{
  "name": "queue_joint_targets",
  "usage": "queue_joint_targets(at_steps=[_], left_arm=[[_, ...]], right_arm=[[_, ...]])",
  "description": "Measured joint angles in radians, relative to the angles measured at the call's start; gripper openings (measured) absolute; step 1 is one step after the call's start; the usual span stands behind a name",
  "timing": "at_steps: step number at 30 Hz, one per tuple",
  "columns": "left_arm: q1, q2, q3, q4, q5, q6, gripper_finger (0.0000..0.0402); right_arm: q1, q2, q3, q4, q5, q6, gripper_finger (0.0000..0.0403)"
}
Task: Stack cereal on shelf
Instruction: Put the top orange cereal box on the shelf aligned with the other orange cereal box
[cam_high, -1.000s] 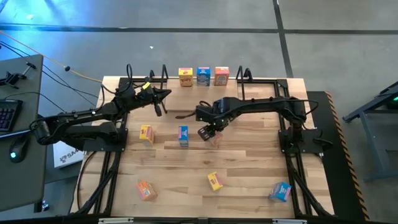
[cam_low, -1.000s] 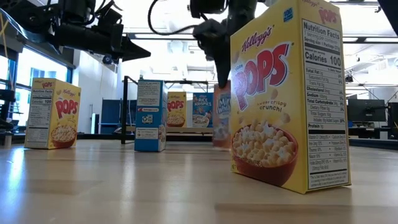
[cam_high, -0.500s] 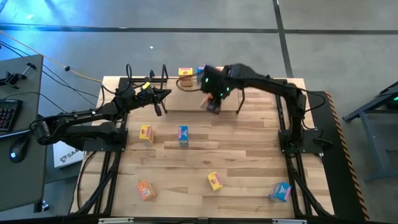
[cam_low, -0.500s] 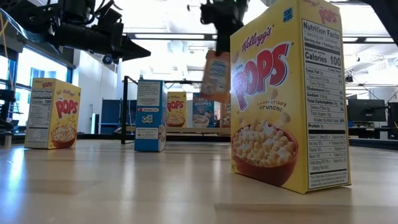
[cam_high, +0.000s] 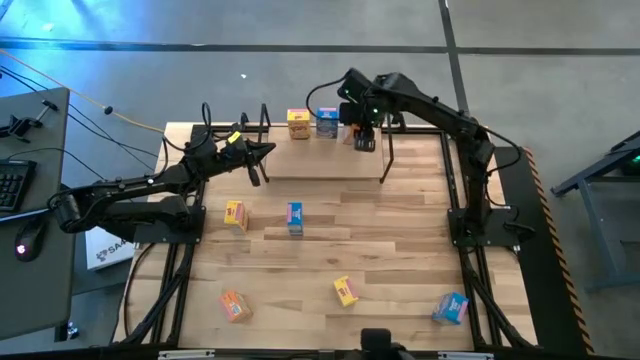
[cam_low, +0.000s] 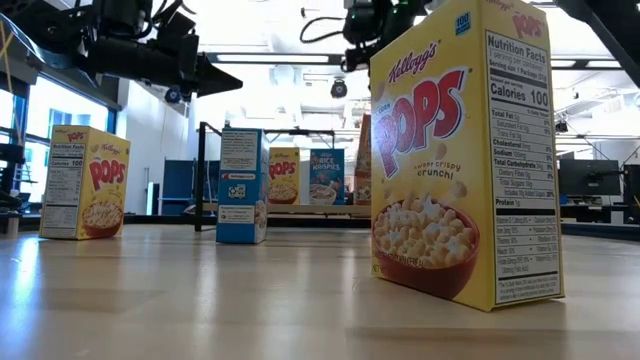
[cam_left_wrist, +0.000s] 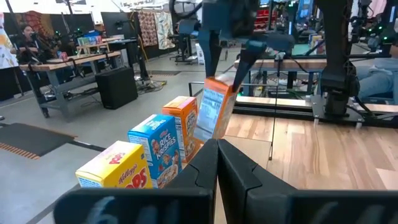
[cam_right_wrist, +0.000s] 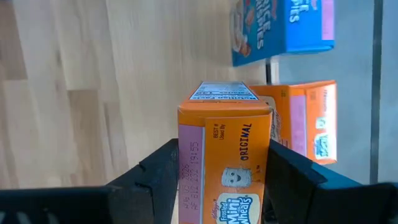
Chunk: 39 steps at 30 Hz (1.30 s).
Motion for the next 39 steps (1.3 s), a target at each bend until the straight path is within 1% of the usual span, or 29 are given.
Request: queue_joint_targets(at_steps=[7,11,13,22,25,28,31,33,35,37,39], left_arm=[[0.000,0.000,0.000,0.000,0.000,0.000,0.0000],[0.000,0.000,0.000,-0.002,0.000,0.001,0.0000],[0.000,0.000,0.000,-0.004,0.000,0.001,0.0000],[0.000,0.000,0.000,-0.007,0.000,0.001,0.0000],[0.000,0.000,0.000,-0.007,0.000,0.001,0.0000],[0.000,0.000,0.000,-0.007,0.000,0.001,0.0000],[0.000,0.000,0.000,-0.007,0.000,0.001,0.0000],[0.000,0.000,0.000,-0.007,0.000,0.001,0.0000],[0.000,0.000,0.000,-0.007,0.000,0.001,0.0000],[0.000,0.000,0.000,-0.007,0.000,0.001,0.0000],[0.000,0.000,0.000,-0.007,0.000,0.001,0.0000]], right_arm=[[0.005,0.062,0.000,-0.004,-0.005,-0.025,0.0183],[0.010,0.075,0.000,-0.003,0.034,-0.032,0.0184],[0.013,0.078,0.000,-0.004,0.060,-0.038,0.0189],[0.016,0.078,0.000,0.006,0.062,-0.045,0.0221],[0.017,0.077,0.000,0.009,0.082,-0.041,0.0229],[0.024,0.077,0.001,0.010,0.116,-0.027,0.0233],[0.041,0.076,0.038,-0.010,0.128,-0.024,0.0233],[0.052,0.074,0.083,-0.006,0.094,-0.011,0.0230],[0.061,0.072,0.122,0.004,0.022,0.018,0.0221],[0.072,0.071,0.134,0.042,-0.033,0.063,0.0203],[0.084,0.071,0.127,0.070,-0.039,0.088,0.0175]])
